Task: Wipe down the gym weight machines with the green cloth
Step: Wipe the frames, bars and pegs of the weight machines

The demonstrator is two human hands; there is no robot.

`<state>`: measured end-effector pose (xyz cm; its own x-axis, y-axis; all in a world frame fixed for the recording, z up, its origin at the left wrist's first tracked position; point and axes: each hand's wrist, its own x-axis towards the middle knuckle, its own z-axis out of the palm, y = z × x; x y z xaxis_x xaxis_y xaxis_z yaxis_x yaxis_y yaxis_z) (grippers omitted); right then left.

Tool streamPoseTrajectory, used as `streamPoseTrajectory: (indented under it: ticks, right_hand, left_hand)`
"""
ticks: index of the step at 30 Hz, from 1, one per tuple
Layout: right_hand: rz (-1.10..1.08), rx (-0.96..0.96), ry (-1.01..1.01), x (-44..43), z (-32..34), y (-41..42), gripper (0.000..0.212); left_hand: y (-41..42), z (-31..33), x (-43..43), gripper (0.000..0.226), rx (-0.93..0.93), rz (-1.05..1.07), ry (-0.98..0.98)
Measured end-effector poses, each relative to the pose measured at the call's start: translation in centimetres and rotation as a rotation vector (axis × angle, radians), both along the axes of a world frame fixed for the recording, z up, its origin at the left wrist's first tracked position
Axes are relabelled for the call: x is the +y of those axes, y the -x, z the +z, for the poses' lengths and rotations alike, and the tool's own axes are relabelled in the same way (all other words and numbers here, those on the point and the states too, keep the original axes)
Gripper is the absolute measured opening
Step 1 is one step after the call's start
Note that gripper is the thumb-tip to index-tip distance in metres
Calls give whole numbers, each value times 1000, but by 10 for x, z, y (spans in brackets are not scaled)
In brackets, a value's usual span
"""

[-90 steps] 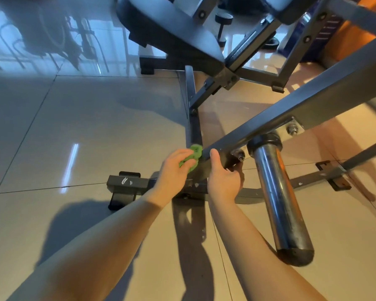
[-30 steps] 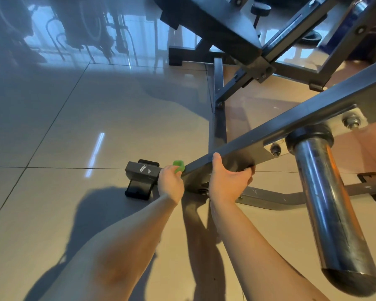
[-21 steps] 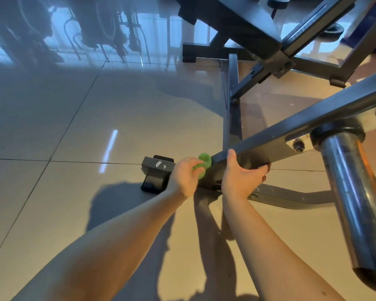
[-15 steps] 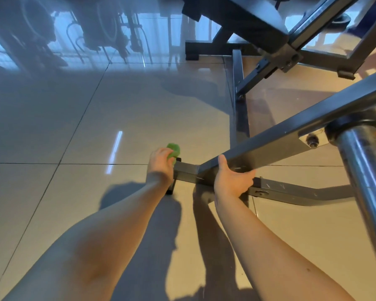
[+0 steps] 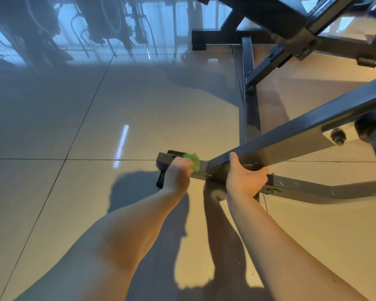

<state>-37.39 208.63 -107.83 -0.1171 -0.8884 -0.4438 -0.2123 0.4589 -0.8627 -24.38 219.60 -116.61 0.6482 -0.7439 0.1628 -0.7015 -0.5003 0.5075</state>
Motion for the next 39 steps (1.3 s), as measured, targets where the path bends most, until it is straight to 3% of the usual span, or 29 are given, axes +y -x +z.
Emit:
streamPoseTrajectory:
  ticks: [3,10,13,17,21,24,27,31,35,39]
  right_hand:
    - [-10,-14,-5,1,1,-2,106]
    - [46,2,6,-3,-4,10,108]
    - [50,-19,16,-3,-4,11,104]
    - [43,-31,17,0,0,8,102]
    - [56,-34,15,-2,-1,12,97]
    - [62,-34,17,-3,-1,13,95]
    - [62,-17,18,-2,-1,12,98]
    - [38,-33,44,1,-1,7,93]
    - [51,-28,28,-2,-2,9,92]
    - [63,-17,22,-3,-1,10,97]
  left_hand:
    - [-11,2,12,23,3,-50,-28]
    - [-28,-3,-9,30,75,372,-15]
    - [2,-3,-29,27,156,229,22]
    - [15,-7,-28,25,57,24,25]
    - [-31,-3,8,18,-26,310,-86]
    - [-26,3,-1,25,164,418,7]
    - [9,6,-24,28,249,304,3]
    - [14,-1,-21,26,52,2,-31]
    - [-29,4,3,25,44,253,-49]
    - [-26,2,-3,26,151,438,-42]
